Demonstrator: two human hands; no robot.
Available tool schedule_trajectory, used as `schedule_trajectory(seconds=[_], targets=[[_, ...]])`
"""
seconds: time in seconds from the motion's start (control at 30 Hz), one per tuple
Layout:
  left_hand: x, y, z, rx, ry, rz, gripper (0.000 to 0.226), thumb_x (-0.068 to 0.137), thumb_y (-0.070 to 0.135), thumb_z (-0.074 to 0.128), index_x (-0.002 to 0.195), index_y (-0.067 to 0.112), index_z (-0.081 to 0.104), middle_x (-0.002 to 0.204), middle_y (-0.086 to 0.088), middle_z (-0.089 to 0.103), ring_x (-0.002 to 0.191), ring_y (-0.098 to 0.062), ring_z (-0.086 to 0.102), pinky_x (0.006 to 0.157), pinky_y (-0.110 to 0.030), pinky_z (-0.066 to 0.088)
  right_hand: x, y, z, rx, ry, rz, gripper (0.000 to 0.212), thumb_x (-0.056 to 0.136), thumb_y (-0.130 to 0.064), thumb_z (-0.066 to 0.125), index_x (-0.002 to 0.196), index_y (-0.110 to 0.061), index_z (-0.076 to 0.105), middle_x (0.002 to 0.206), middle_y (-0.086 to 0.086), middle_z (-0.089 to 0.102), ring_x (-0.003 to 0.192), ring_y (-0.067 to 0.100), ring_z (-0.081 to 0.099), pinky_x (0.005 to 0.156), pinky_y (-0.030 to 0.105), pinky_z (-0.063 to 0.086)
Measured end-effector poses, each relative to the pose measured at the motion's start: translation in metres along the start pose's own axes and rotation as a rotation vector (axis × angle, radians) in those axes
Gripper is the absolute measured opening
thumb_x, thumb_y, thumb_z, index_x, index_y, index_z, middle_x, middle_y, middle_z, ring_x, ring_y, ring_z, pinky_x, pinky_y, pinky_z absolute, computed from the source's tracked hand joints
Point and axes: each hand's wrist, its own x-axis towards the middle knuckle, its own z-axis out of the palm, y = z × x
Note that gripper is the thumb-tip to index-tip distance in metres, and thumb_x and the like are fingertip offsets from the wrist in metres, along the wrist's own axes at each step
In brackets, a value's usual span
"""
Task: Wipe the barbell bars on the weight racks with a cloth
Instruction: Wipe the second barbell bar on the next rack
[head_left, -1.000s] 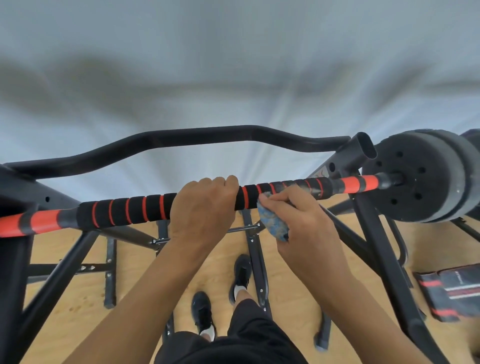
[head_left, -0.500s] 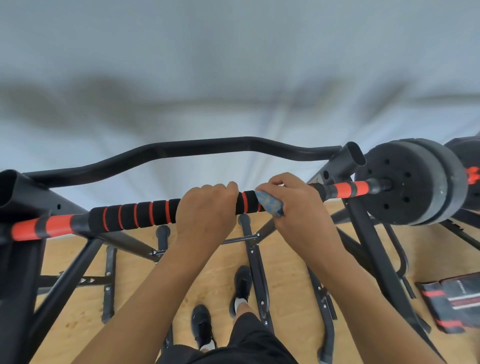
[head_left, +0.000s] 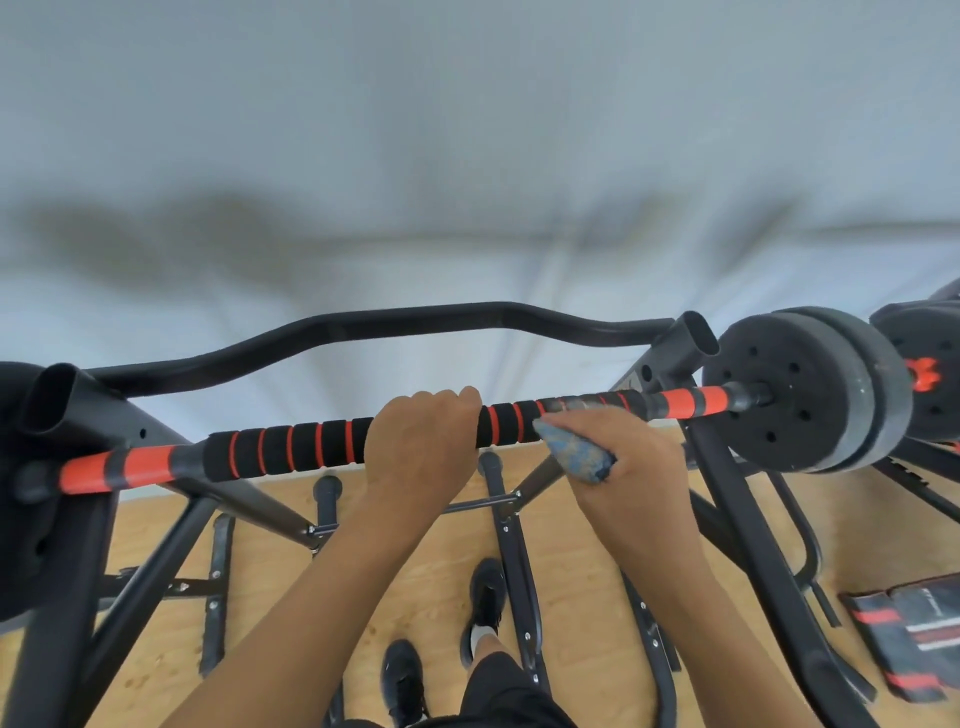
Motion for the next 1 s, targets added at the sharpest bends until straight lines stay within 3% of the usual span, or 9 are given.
schedule_trajectory(seconds=[0.1, 0.2, 0.27, 0.43, 0.53, 0.63, 0.83, 0.93, 1.0], targets=[[0.000, 0.001, -0.002, 0.018, -0.007, 0.004, 0.014, 0.095, 0.034, 0.065, 0.102, 0.022, 0.064, 0.071, 0.006, 0.047, 0.060, -0.012, 0.049, 0.059, -0.024, 0.035, 0.035, -0.009, -0.003, 0.001, 0.026, 0.058, 0.027, 0.085, -0.007, 0.075, 0.111, -0.016, 0.077, 0.103, -0.002, 0.075, 0.096, 0.012, 0.067, 0.085, 0.026, 0.057], [0.001, 0.001, -0.004, 0.046, -0.018, -0.003, 0.010, 0.096, 0.030, 0.062, 0.093, 0.022, 0.056, 0.067, 0.007, 0.044, 0.057, -0.013, 0.045, 0.052, -0.022, 0.020, 0.058, -0.014, 0.009, -0.169, -0.140, 0.036, 0.018, 0.082, -0.002, 0.066, 0.095, -0.009, 0.077, 0.088, 0.009, 0.073, 0.086, 0.024, 0.066, 0.081, 0.037, 0.054], [0.002, 0.001, -0.005, 0.056, -0.025, -0.015, 0.010, 0.096, 0.029, 0.061, 0.093, 0.023, 0.053, 0.066, 0.008, 0.044, 0.056, -0.013, 0.044, 0.050, -0.023, 0.013, 0.056, -0.013, 0.014, -0.229, -0.268, 0.049, 0.024, 0.083, -0.003, 0.067, 0.102, -0.013, 0.078, 0.095, 0.005, 0.073, 0.091, 0.021, 0.065, 0.085, 0.029, 0.051], [0.001, 0.002, -0.004, 0.053, 0.026, 0.002, 0.012, 0.097, 0.033, 0.060, 0.098, 0.024, 0.052, 0.072, 0.008, 0.049, 0.062, -0.013, 0.050, 0.056, -0.024, 0.027, 0.032, -0.002, 0.018, -0.143, -0.074, -0.025, 0.042, 0.063, 0.007, 0.079, 0.098, -0.016, 0.079, 0.088, 0.002, 0.071, 0.081, 0.014, 0.064, 0.073, 0.005, 0.038], [-0.002, 0.003, -0.004, 0.025, 0.065, 0.025, 0.027, 0.090, 0.031, 0.067, 0.088, 0.022, 0.041, 0.066, 0.007, 0.043, 0.056, -0.013, 0.044, 0.053, -0.025, 0.024, 0.019, 0.002, 0.016, -0.076, -0.063, -0.005, 0.044, 0.066, 0.007, 0.079, 0.103, -0.018, 0.078, 0.095, -0.001, 0.073, 0.087, 0.011, 0.066, 0.078, 0.010, 0.049], [-0.005, 0.001, 0.000, -0.018, 0.125, 0.070, 0.049, 0.062, 0.016, 0.088, 0.071, 0.017, 0.040, 0.052, 0.003, 0.036, 0.043, -0.015, 0.032, 0.051, -0.023, 0.023, 0.011, 0.001, 0.010, -0.050, -0.063, 0.055, 0.044, 0.073, 0.001, 0.079, 0.110, -0.023, 0.077, 0.104, -0.007, 0.072, 0.097, 0.006, 0.064, 0.084, 0.013, 0.052], [-0.007, -0.001, 0.016, -0.001, 0.297, 0.085, 0.024, 0.072, 0.004, 0.079, 0.069, 0.010, 0.055, 0.053, -0.003, 0.046, 0.047, -0.016, 0.031, 0.053, -0.025, 0.025, 0.036, -0.014, 0.000, 0.019, 0.084, 0.075, 0.026, 0.085, -0.007, 0.073, 0.108, -0.019, 0.077, 0.099, -0.009, 0.072, 0.089, 0.005, 0.063, 0.079, 0.010, 0.050], [-0.011, -0.003, 0.022, 0.048, 0.399, 0.116, 0.019, 0.078, 0.002, 0.071, 0.072, 0.010, 0.056, 0.056, -0.004, 0.044, 0.052, -0.016, 0.029, 0.055, -0.026, 0.024, 0.057, -0.019, 0.007, -0.113, -0.101, 0.081, 0.016, 0.086, -0.004, 0.062, 0.093, -0.008, 0.076, 0.086, -0.001, 0.073, 0.079, 0.015, 0.066, 0.066, 0.021, 0.051], [-0.013, -0.004, 0.026, 0.081, 0.426, 0.126, 0.018, 0.081, 0.001, 0.069, 0.075, 0.011, 0.056, 0.058, -0.004, 0.043, 0.053, -0.017, 0.029, 0.056, -0.027, 0.024, 0.058, -0.020, 0.012, -0.167, -0.193, 0.113, 0.016, 0.085, -0.006, 0.061, 0.090, -0.013, 0.075, 0.083, -0.003, 0.071, 0.075, 0.013, 0.064, 0.061, 0.022, 0.050]])
